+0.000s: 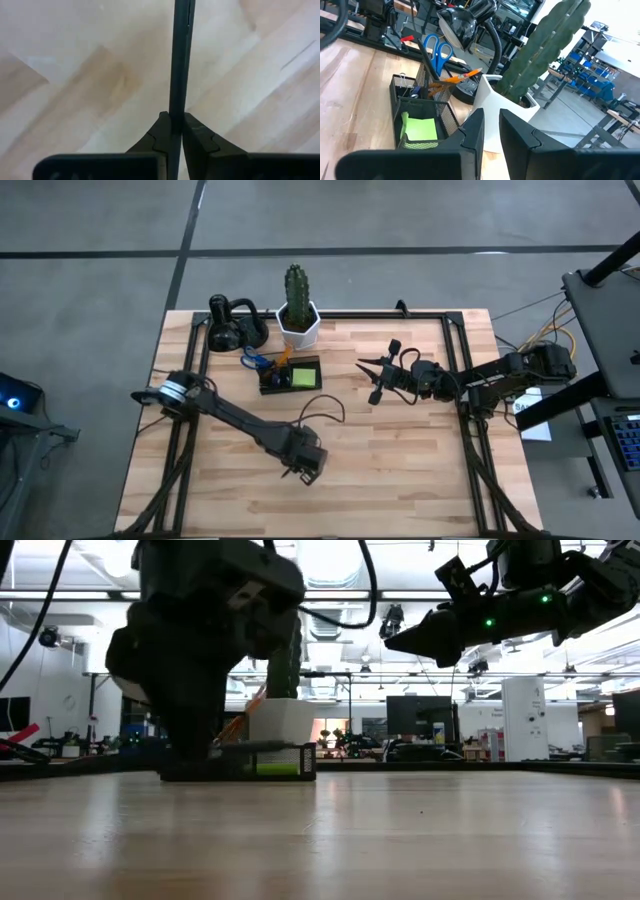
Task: Pick and place office supplies into organizer
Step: Put the black pen into the black desk organizer
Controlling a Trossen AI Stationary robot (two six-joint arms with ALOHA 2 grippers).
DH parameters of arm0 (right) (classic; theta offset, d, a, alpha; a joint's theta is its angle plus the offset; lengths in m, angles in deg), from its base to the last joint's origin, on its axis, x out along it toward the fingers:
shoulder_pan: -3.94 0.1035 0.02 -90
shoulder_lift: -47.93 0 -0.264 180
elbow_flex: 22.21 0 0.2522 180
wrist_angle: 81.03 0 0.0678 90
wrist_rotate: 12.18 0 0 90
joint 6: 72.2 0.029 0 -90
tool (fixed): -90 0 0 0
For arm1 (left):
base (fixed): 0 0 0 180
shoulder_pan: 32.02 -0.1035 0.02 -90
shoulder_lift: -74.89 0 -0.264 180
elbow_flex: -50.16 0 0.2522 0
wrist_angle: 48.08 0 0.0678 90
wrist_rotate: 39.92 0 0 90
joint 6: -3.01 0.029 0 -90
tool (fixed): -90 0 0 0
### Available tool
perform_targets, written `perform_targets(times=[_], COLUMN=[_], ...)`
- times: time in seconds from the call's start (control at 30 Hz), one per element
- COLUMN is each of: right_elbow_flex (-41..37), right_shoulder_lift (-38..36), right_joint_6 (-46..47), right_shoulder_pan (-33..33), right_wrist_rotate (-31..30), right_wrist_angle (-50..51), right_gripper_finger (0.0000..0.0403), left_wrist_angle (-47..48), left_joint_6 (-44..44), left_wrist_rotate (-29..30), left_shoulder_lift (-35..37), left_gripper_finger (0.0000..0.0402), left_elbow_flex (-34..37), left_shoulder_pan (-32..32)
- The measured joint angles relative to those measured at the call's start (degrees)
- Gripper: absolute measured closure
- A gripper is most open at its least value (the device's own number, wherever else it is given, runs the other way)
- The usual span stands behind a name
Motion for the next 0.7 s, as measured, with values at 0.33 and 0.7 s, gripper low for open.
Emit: perform_targets(times=[0.33, 0.7], right_elbow_flex=[0.0, 0.0], right_shoulder_lift=[0.0, 0.0], right_joint_6=[-0.1, 0.0], right_shoulder_pan=[0.0, 0.0], right_wrist_rotate=[0.0, 0.0], right_wrist_angle=[0.0, 0.0], right_gripper_finger=[0.0355, 0.0355], left_wrist_angle=[0.0, 1.0], left_joint_6=[6.8, 16.7], left_wrist_rotate=[23.0, 52.8], left_shoulder_lift=[7.4, 10.4], left_gripper_finger=[0.0391, 0.0391], left_elbow_flex=[-0.2, -0.2], left_shoulder_pan=[-0.2, -1.1])
